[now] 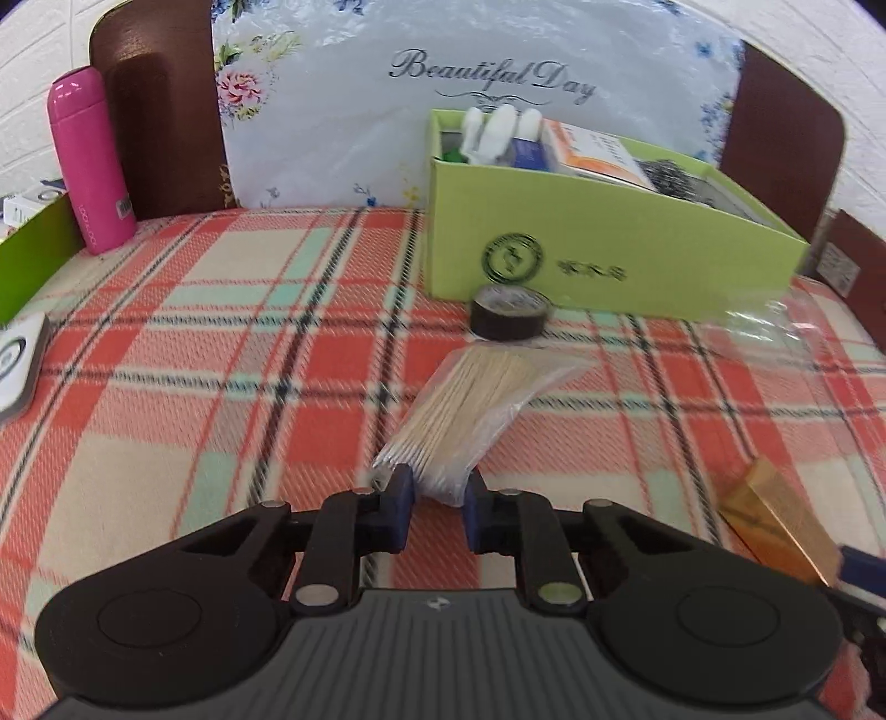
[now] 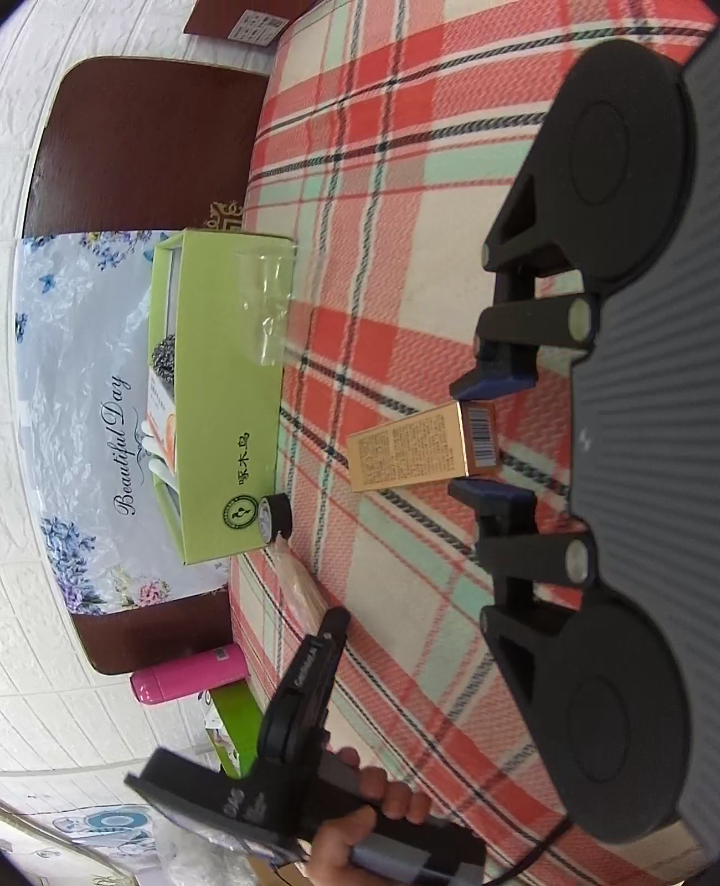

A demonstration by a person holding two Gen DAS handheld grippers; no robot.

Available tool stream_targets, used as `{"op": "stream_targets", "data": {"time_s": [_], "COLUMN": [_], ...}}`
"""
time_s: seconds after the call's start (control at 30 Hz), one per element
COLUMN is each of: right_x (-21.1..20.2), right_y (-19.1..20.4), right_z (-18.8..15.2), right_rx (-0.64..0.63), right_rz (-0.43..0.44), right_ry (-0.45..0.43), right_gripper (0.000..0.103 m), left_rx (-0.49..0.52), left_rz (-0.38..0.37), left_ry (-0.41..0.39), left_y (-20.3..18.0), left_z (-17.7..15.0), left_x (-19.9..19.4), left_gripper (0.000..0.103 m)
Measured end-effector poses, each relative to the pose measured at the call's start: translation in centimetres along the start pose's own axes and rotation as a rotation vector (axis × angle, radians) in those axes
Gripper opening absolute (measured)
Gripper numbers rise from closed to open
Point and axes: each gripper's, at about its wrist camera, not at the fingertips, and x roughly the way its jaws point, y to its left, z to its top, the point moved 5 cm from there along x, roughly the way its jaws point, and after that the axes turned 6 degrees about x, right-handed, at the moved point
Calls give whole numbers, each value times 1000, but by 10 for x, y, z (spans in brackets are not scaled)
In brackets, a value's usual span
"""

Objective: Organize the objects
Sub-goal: 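Grasp the cotton swab bag with the left tool while the right tool grasps the gold box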

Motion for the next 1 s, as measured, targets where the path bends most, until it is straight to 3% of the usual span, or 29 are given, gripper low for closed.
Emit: {"op": "stream_targets", "data": {"time_s": [0.03, 0.07, 0.1, 0.17, 0.2, 0.27, 0.4, 0.53, 0.57, 0.67, 0.7, 0.9, 1.0], "right_x": [-1, -1, -1, -1, 0, 0, 1, 4, 5, 12, 15, 39, 45], "right_y": [1, 1, 2, 3, 3, 5, 6, 7, 7, 9, 10, 11, 11], "right_z": [-1, -1, -1, 0, 0, 1, 2, 5, 7, 12, 14, 22, 19], "right_rx": [-9, -13, -13, -16, -18, -25, -27, -35, -39, -52, -57, -61, -57], "right_rz": [-4, -8, -10, -9, -12, -20, -27, -29, -28, -22, -21, -6, -8], "right_ry": [1, 0, -3, -4, -7, -10, -17, -16, -17, -24, -21, 10, 21], "right_gripper": [31, 31, 31, 39, 42, 52, 53, 53, 53, 53, 53, 53, 48], "left_rx": [-2, 5, 20, 50, 66, 97, 90, 120, 124, 117, 115, 101, 100], "left_rz": [-5, -7, -15, -21, -12, 7, -41, -48, -41, -49, -50, -38, -39], "left_ry": [1, 5, 11, -10, -29, -47, -36, 42, 46, 54, 61, 67, 66], "left_y": [-4, -8, -12, -14, -14, -13, -14, -23, -26, -31, -32, -35, -35], "left_z": [-5, -9, -13, -15, -13, -5, 12, 13, 11, 10, 9, 7, 7], "left_x": [-6, -11, -15, -24, -27, -28, -11, 15, 16, 9, 7, 7, 6], "left_gripper": [19, 27, 46, 75, 77, 77, 81, 81, 79, 57, 54, 54, 54]}}
